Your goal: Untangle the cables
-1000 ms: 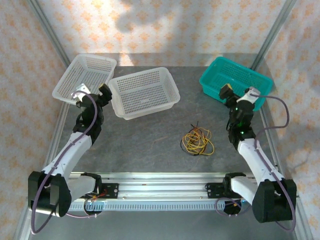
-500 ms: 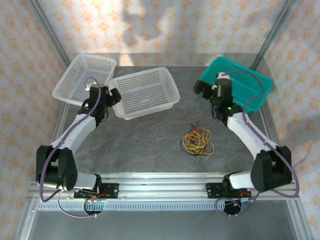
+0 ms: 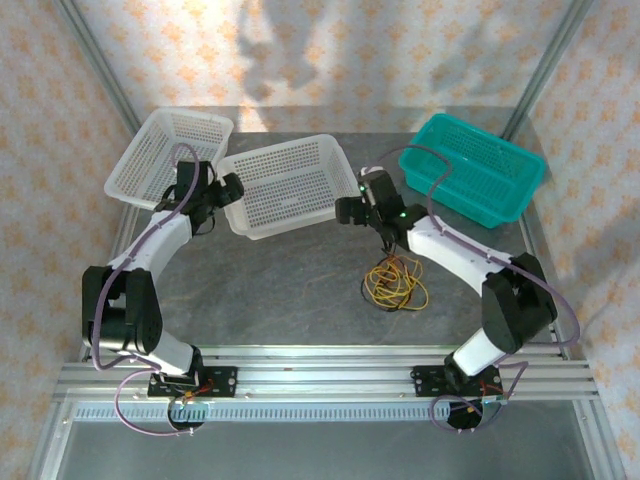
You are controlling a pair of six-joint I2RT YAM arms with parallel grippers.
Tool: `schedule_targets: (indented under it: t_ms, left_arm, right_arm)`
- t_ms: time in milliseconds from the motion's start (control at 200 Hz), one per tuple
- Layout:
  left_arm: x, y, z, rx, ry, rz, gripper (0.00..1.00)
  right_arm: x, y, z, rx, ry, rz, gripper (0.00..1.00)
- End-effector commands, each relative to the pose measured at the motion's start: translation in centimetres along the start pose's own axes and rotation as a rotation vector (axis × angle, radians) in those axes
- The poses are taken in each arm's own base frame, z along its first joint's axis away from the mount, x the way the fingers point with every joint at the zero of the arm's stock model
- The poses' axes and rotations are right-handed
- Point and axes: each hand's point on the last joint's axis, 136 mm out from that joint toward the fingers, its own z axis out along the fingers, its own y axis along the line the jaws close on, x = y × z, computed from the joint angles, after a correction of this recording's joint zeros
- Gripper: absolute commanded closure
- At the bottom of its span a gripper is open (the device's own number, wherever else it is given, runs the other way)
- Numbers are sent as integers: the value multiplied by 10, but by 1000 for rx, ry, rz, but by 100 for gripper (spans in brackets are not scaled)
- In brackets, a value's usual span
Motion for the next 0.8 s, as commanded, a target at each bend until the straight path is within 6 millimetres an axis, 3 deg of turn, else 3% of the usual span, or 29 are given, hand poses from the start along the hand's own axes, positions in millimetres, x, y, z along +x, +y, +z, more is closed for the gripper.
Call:
schedule_targets:
  t_ms: [0,165,481,621,796]
  left_arm:
    - [-2,-7,4,46,33,23,0]
    - [6,-15,11,94,65,27,0]
    - [35,-30,30,205,177,-5,0]
    - [40,-43,26,278,184,-5,1]
    - [52,-62,13,335,197,42,1]
  right_arm:
    - [17,10,1,-42,20,-57,3]
    - [33,10,13,-32,46,-57,2]
    - [35,8,38,16,60,30,2]
    - [33,8,49,12,53,89,2]
    - [23,-9,64,45,31,204,3]
